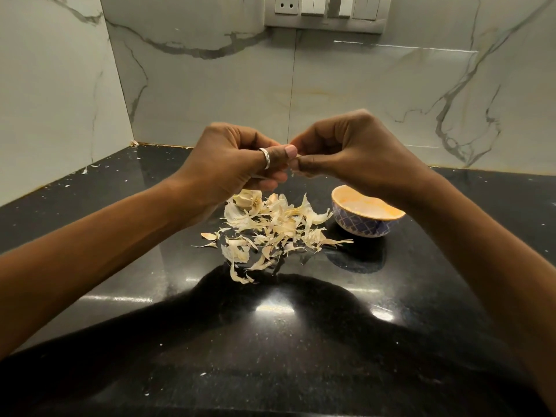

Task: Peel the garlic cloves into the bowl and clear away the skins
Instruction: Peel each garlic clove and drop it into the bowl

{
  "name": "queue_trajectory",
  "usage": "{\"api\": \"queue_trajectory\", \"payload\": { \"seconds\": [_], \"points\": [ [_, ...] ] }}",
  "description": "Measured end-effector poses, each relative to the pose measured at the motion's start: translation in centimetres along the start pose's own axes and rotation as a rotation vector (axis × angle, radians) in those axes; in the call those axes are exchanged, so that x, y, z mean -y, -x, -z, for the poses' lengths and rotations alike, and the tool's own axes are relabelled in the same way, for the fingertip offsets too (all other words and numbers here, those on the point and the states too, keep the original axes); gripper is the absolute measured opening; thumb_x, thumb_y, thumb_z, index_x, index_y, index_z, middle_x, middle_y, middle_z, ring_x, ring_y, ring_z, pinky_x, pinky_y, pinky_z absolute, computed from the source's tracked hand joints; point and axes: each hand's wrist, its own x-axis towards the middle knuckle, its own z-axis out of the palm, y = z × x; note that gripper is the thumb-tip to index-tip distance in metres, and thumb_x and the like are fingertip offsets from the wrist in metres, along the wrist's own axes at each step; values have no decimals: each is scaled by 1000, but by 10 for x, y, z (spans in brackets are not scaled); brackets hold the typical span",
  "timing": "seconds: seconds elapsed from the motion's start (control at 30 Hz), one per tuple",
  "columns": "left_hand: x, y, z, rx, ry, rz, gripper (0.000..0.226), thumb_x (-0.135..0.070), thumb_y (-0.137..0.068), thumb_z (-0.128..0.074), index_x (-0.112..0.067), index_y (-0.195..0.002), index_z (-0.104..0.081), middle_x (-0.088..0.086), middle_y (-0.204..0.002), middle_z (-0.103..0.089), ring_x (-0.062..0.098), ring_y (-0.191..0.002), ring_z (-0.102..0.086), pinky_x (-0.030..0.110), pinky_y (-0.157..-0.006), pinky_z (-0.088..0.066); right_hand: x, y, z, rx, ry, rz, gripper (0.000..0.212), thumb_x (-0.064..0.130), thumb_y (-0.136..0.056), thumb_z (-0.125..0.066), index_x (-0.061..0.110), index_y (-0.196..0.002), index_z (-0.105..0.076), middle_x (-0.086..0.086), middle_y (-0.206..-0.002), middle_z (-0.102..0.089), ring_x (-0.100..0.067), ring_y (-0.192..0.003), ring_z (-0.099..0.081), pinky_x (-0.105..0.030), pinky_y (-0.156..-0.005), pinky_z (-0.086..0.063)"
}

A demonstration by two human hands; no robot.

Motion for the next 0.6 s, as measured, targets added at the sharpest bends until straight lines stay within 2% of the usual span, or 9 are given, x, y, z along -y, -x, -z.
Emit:
{"api": "queue_trajectory", "payload": {
  "seconds": [0.1,0.2,0.33,0.4,0.47,0.6],
  "points": [
    [6,-1,-2,2,-32,-33,23,-26,-90,-71,-4,-98,-71,11,-90,-77,20,-76,-75,26,-61,-61,0,0,6,6,-16,-31,20,12,-86,-77,10,-106,-75,-3,-93,-77,-15,-86,-75,-26,-81,-61],
    [19,5,-6,-12,-207,-140,23,-29,-92,-69,-6,-98,-73,8,-87,-76,19,-71,-74,25,-54,-57,-2,1,20,6,33,-120,15,12,-88,-75,17,-102,-75,0,-91,-76,-13,-85,-74,-21,-78,-60],
    [31,14,-9,-19,-510,-371,16,-30,-91,-73,-15,-96,-78,-6,-75,-73,9,-64,-71,26,-61,-59,-9,3,40,77,340,-335,14,12,-91,-72,23,-98,-79,6,-86,-75,-7,-81,-72,-25,-79,-59],
    [32,17,-10,-3,-576,-453,15,-31,-90,-74,-18,-97,-79,-12,-76,-72,9,-65,-69,29,-63,-58,-14,4,44,161,473,-456,21,8,-90,-69,25,-94,-80,11,-77,-72,-2,-74,-67,-22,-67,-52],
    [34,17,-11,9,-620,-499,16,-31,-90,-75,-18,-98,-79,-13,-80,-73,10,-67,-69,33,-63,-56,-17,6,44,241,496,-555,26,3,-90,-65,24,-93,-80,11,-75,-71,0,-69,-65,-18,-59,-45],
    [41,16,-10,4,-686,-514,20,-42,-90,-71,-24,-96,-78,-10,-76,-73,11,-62,-67,37,-58,-55,-19,7,43,284,534,-597,30,0,-89,-62,23,-92,-81,13,-69,-70,-1,-64,-66,-19,-59,-49]
  ]
}}
